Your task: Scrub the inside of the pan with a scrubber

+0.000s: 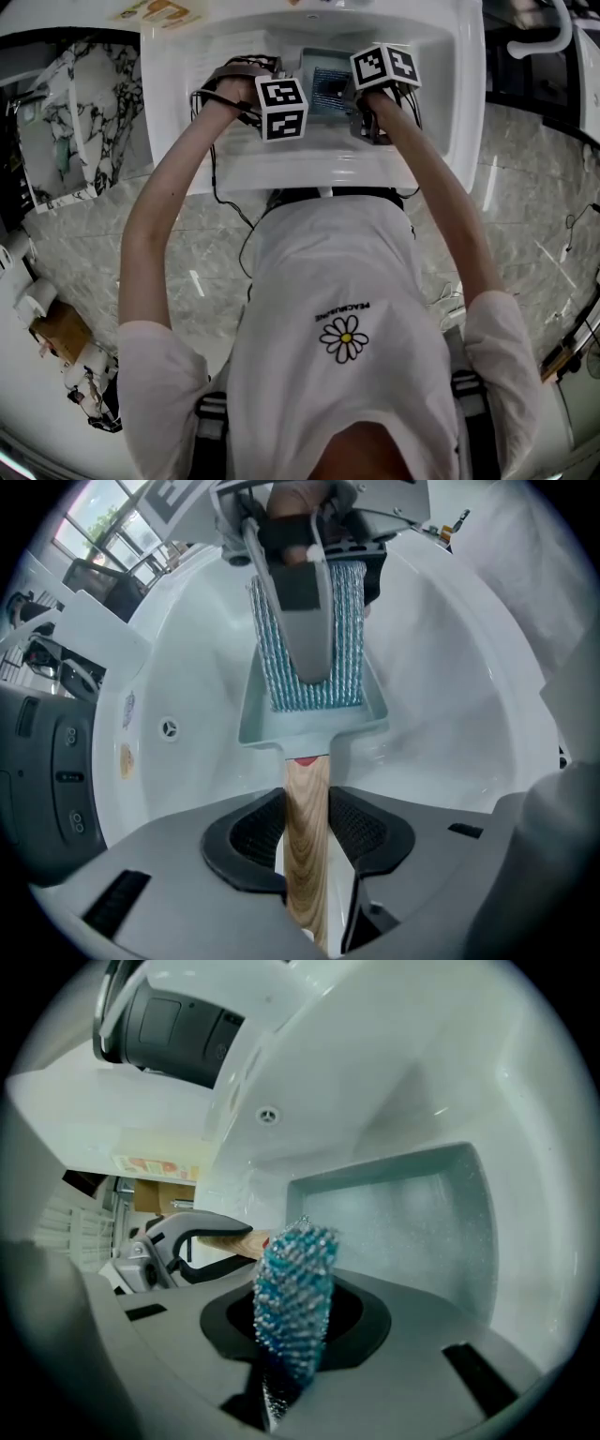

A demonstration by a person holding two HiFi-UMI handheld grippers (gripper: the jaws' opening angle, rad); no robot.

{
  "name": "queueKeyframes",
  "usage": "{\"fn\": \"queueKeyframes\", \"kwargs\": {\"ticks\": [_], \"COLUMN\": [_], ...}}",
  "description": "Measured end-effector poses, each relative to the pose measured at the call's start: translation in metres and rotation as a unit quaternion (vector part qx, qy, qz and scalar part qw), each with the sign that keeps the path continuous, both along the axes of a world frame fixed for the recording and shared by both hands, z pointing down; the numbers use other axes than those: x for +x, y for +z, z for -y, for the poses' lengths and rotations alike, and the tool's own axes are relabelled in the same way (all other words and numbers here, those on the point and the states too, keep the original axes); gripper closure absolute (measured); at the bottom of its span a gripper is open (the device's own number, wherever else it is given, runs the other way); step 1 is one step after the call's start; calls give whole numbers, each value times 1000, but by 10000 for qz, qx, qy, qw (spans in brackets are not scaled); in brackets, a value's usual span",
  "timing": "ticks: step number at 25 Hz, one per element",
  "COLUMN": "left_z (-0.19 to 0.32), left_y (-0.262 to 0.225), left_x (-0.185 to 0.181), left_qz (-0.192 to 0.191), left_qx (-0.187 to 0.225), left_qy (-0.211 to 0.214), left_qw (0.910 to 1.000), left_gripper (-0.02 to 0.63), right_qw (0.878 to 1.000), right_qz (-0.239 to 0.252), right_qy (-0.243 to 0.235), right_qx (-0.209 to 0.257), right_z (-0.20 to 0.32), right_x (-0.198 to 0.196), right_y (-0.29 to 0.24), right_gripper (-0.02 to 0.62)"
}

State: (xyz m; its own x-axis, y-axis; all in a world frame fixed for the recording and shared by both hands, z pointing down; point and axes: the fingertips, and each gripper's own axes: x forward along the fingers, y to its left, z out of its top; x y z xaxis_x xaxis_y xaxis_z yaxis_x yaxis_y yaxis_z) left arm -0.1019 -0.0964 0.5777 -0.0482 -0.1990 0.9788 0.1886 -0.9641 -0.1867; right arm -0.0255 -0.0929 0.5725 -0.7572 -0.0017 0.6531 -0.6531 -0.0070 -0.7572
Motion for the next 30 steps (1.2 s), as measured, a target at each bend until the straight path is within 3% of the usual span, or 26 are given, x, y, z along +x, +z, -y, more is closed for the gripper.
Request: {"fn": "queueKeyframes", "kwargs": {"ticks": [6,13,17,30], "left_z": [3,10,19,65], "left_y": [2,6,9,19], "left_x": [2,4,9,18], "left_qz": [104,245,314,611], "left_qx": [91,233,389,818], "left_qy": [89,160,321,522], "left_qw": [9999,9993,9982,9934], "left_gripper": [446,446,445,443], "right_qw": [9982,9932,9908,9891], "right_qz": [-342,-771,-751,-794], "right_qy": [127,641,956,1044], "right_qx": [481,590,591,671], "right_z": [-5,-18,-20,-18], "right_x": [57,107,114,112], "right_y": [-10,0,0,-1], "right_gripper": [538,538,537,537]}}
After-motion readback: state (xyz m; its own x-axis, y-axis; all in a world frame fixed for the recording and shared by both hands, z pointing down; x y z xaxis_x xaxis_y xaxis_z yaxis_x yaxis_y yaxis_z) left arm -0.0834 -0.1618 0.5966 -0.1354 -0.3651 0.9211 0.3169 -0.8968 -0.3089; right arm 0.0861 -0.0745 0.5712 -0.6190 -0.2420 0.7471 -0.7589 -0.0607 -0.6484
